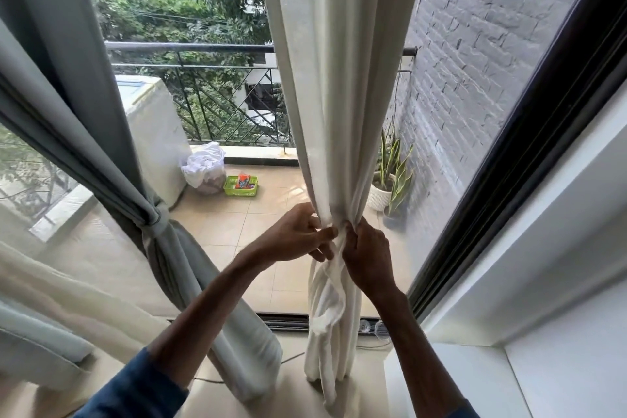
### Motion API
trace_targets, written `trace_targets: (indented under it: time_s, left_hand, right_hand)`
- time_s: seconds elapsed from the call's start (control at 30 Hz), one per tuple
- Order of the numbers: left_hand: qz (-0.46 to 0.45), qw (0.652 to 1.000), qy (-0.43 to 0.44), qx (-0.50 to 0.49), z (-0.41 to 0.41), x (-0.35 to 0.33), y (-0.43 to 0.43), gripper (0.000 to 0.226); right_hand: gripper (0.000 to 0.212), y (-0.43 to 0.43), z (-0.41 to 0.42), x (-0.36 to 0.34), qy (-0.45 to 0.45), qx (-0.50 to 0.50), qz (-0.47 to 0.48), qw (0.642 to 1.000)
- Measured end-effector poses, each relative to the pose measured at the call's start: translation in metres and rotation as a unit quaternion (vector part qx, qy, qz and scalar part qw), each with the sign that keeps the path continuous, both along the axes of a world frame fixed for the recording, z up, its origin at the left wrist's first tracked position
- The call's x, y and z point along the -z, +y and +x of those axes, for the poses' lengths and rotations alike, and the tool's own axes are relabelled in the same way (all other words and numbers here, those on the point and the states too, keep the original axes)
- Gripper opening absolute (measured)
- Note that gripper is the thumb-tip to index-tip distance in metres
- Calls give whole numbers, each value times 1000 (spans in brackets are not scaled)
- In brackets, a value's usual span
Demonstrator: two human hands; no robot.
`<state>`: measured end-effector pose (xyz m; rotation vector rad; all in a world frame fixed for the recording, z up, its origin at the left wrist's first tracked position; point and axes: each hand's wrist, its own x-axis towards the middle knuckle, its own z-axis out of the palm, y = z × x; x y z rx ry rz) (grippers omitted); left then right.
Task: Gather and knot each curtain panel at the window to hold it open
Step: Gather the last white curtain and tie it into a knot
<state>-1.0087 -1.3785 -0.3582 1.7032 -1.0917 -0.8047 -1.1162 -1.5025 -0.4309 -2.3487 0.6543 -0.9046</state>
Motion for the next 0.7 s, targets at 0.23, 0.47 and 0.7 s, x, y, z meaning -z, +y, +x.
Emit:
trace_targets:
  time_s: [0.23,0.47,0.7]
  left_hand:
    - [16,1000,-22,-4,3,3,-13,21]
    - [59,918,-385,-77,21,-2,-24,26]
    - [5,989,-132,63,31,9,-33,68]
  right_hand:
    - [18,-10,-2,2,-4,-21,27,999]
    - [26,-30,-6,3,-17,-128,136,982]
    - [32,-44,-7,13,-8,-267,413,871]
